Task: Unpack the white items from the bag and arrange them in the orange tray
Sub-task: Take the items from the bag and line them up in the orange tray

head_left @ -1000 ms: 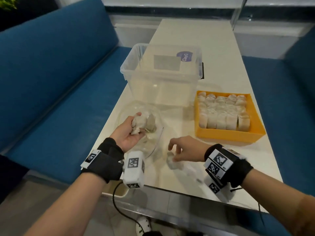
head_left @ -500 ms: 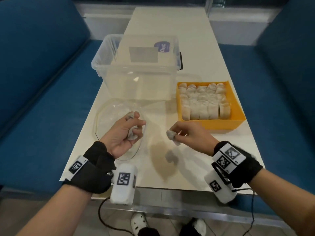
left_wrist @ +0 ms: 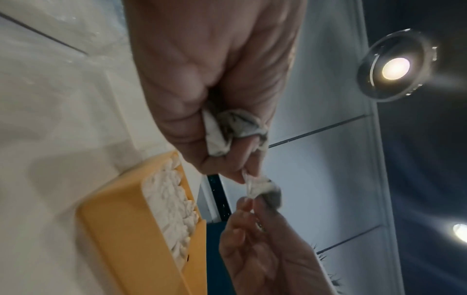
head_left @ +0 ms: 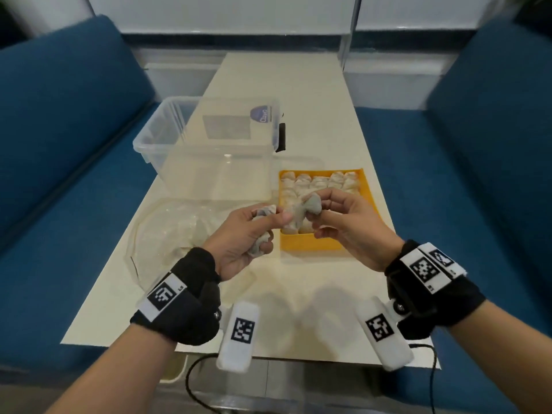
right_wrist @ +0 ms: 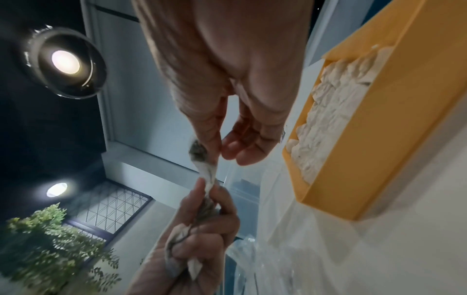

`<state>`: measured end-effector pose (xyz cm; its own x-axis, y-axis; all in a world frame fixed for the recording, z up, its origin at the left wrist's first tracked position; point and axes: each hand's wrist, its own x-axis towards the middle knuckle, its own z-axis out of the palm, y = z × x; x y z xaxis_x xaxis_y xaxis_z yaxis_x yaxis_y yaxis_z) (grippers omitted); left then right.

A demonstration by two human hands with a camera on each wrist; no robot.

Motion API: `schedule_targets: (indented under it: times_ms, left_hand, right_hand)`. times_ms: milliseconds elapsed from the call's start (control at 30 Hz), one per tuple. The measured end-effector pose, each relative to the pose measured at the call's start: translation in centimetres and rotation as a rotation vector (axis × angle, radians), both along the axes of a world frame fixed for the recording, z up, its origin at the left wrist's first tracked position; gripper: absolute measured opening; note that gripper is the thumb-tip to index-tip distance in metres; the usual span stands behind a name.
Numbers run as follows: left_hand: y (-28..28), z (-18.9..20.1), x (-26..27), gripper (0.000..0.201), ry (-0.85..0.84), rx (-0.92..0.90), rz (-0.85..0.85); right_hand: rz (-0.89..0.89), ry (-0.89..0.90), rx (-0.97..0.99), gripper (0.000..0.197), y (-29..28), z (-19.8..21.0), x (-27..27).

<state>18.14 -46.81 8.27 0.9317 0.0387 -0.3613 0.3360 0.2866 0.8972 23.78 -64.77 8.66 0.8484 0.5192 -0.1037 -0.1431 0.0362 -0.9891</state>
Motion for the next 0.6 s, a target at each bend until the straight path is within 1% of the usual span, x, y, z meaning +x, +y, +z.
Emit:
schedule_targets:
  times_ms: [67,167,233,300,333,367,433,467,533,600]
  left_hand:
    - [-0.2,1.1,0.4,0.011,-0.071,0.109,-0.001]
    - [-0.3,3.5,0.9,0.010,-0.191,0.401,-0.061]
    - [-0.7,5.1,1.3,0.011,-0.254,0.551,-0.111]
    - [-1.4,6.4,1.6,0.011,-0.292,0.636,-0.147]
    - [-1.7,7.0,1.6,0.011,-0.306,0.653,-0.154]
    - [-1.9,7.4,1.7,0.011,-0.319,0.658,-0.153]
    - [-2.1,8.0,1.7,0.012,-0.334,0.649,-0.122]
    - [-2.0,8.2,1.7,0.014,-0.335,0.634,-0.097]
    - [-1.8,8.3,1.7,0.019,-0.326,0.574,-0.049]
    - [-1.6,8.3,1.6,0.031,-0.304,0.516,-0.050]
  right_hand:
    - [0.015,0.023,-0.008,0.025,-1.2,0.7,0.5]
    - [0.055,0.049,-0.041,0.029,-2.5,1.7,1.1]
    - [0.085,-0.012,-0.120,0.026,-2.7,2.2,1.0]
    - [0.120,-0.115,-0.210,0.026,-2.4,2.5,0.6]
    - [0.134,-0.156,-0.231,0.024,-2.2,2.6,0.4]
    - [0.139,-0.189,-0.235,0.019,-1.9,2.7,0.3]
    - [0.099,-0.235,-0.222,0.004,-1.6,3.0,0.2]
    - [0.068,-0.249,-0.207,0.002,-1.5,3.2,0.3]
    - [0.002,-0.242,-0.165,0.008,-1.5,3.6,0.6]
    - [-0.044,-0.202,-0.109,0.011,-1.5,4.1,0.7]
